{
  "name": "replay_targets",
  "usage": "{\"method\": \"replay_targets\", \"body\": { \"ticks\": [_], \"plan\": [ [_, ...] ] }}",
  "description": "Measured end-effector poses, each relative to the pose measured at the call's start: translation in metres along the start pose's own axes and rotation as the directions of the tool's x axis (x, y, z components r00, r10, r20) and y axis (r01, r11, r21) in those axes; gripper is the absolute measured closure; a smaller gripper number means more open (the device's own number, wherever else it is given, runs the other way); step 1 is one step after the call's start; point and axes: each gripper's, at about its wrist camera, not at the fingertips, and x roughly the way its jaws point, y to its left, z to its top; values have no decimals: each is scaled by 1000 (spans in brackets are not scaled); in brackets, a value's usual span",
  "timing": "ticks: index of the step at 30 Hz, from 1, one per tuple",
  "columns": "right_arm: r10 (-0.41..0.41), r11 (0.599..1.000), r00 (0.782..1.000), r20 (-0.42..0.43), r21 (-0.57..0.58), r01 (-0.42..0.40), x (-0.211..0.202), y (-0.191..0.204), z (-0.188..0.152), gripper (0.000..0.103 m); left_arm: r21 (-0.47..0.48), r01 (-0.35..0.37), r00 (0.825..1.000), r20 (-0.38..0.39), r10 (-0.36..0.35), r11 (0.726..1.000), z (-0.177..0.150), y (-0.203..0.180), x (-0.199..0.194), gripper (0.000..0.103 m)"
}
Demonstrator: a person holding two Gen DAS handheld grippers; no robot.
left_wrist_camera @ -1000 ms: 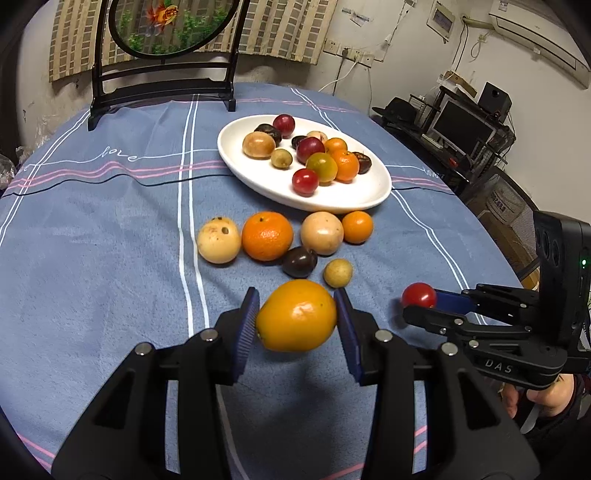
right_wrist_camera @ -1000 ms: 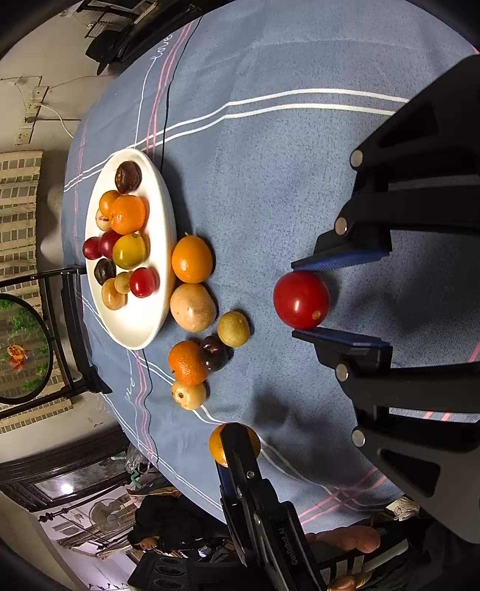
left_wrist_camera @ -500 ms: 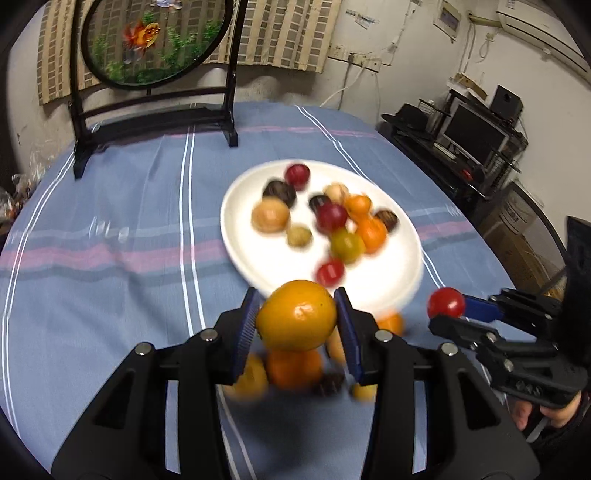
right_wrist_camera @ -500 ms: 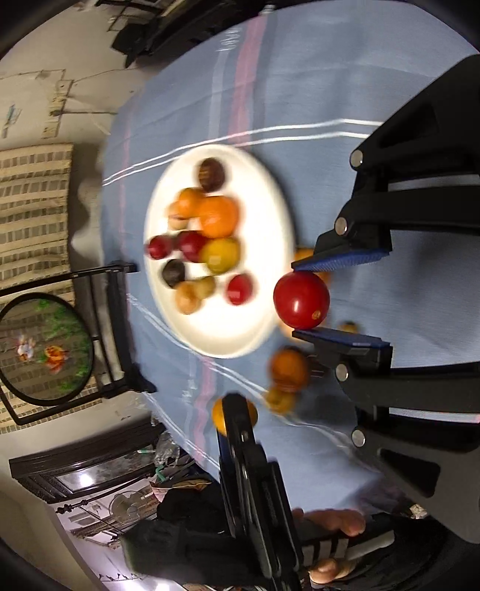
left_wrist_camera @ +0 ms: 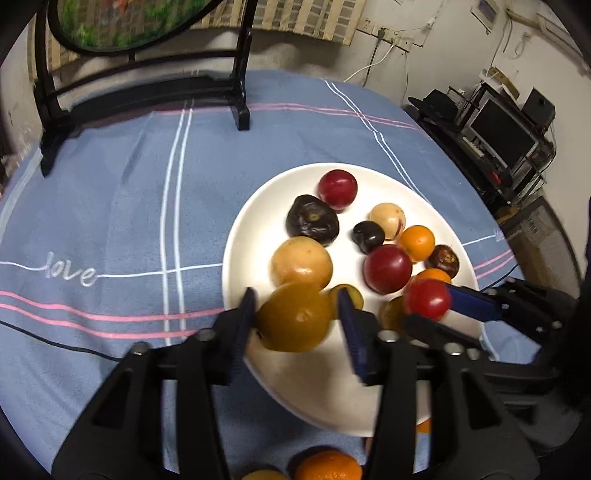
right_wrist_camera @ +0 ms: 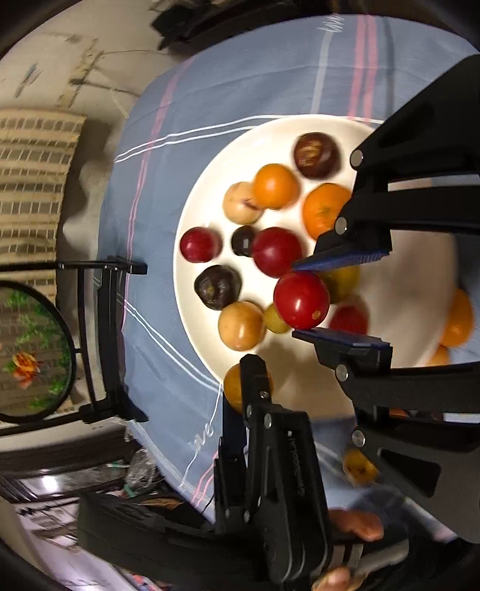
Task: Organize fruits
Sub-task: 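Carry both fruits onto the white plate and open both grippers, then move both open grippers back toward the remaining fruits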
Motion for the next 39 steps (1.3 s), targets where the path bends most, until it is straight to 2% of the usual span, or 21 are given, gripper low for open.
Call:
{"method": "replay_targets", "body": {
  "ticks": [1,2,3,9,12,15,19,23,31,34,39],
  "plan": [
    [-15,1000,1000,3,-1,15,1,-1,1,61,-10,-4,1000,15,4,1000,2,1,-3,33],
    [-27,1000,1000,13,6,27,0,-3,0,46,-11,-8,999,38,8,1000,4,1,-8,32],
    [-27,999,999,28,20,27,-5,-5,-1,44,-4,-7,999,47,7,1000,4,-1,-13,32],
    [-19,998,999,40,68,16,-49,-12,-24,43,-12,23,993,115,-21,1000,-11,-4,-56,30],
    [3,994,1000,23,112,-6,-69,-11,-52,43,3,9,986,165,-10,1000,-37,-12,-84,24],
    [34,985,999,26,166,-38,-86,-7,-83,43,11,-13,980,199,11,1000,-71,-23,-102,23],
    [40,977,999,23,211,-44,-98,4,-117,43,19,-50,979,198,45,999,-111,-29,-110,21],
    [53,975,999,-2,215,-51,-99,16,-135,43,23,-68,983,175,62,997,-144,-27,-113,21],
    [31,984,999,-7,175,-29,-90,29,-134,43,-55,-77,986,147,84,996,-175,5,-118,21],
    [11,987,1000,26,159,-15,-79,23,-126,43,-69,-78,984,157,88,995,-178,13,-124,21],
    [3,989,1000,-10,149,-2,-49,12,-111,43,-74,-86,980,174,98,994,-182,19,-133,19]
  ]
}}
